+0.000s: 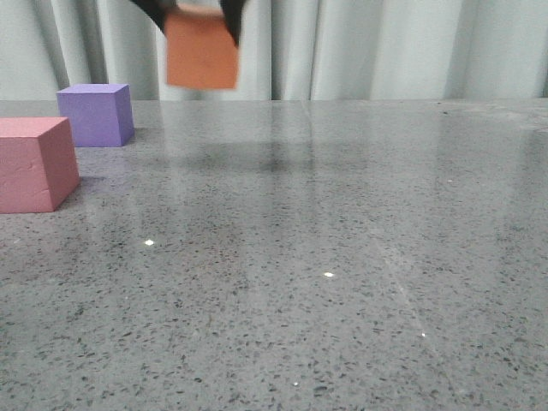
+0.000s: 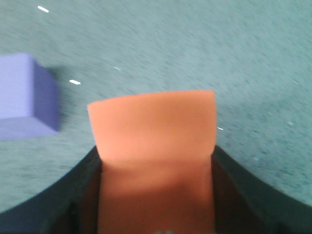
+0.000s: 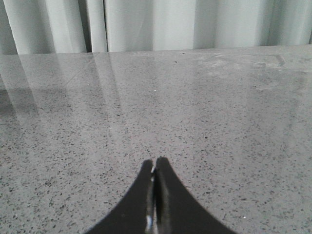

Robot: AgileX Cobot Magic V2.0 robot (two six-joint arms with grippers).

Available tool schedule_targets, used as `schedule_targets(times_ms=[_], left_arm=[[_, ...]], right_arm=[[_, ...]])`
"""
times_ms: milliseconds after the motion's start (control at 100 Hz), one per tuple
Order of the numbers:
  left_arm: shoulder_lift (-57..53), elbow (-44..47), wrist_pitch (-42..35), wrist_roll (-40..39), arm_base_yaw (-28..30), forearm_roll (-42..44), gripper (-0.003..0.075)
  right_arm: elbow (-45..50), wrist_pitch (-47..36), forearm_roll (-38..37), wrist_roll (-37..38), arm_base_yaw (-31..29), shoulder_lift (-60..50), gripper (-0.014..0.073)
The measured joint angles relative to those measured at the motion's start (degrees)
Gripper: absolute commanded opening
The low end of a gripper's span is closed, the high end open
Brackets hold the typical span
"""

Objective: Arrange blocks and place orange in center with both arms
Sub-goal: 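Lift the orange cube and carry it toward the purple cube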

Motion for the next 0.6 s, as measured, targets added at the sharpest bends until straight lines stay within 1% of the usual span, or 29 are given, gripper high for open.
schedule_targets(times_ms=[110, 330, 450, 600], left_arm=[[-3.37, 0.82, 2.18, 0.00, 0.38, 2.83, 0.0106], [-8.70, 6.56, 2.28, 0.08, 3.83, 3.64, 0.0107], [-11.64, 11.71, 0.65, 0.08, 6.45, 3.64, 0.0107], [-15.51, 18.00, -4.44, 0.08, 10.14, 2.58, 0.0107]], right_arm=[[0.00, 0.00, 0.00, 0.00, 0.00, 0.00, -0.0067], [0.00, 0.00, 0.00, 0.00, 0.00, 0.00, -0.0067], [0.00, 0.00, 0.00, 0.00, 0.00, 0.00, -0.0067], [0.00, 0.00, 0.00, 0.00, 0.00, 0.00, -0.0067]])
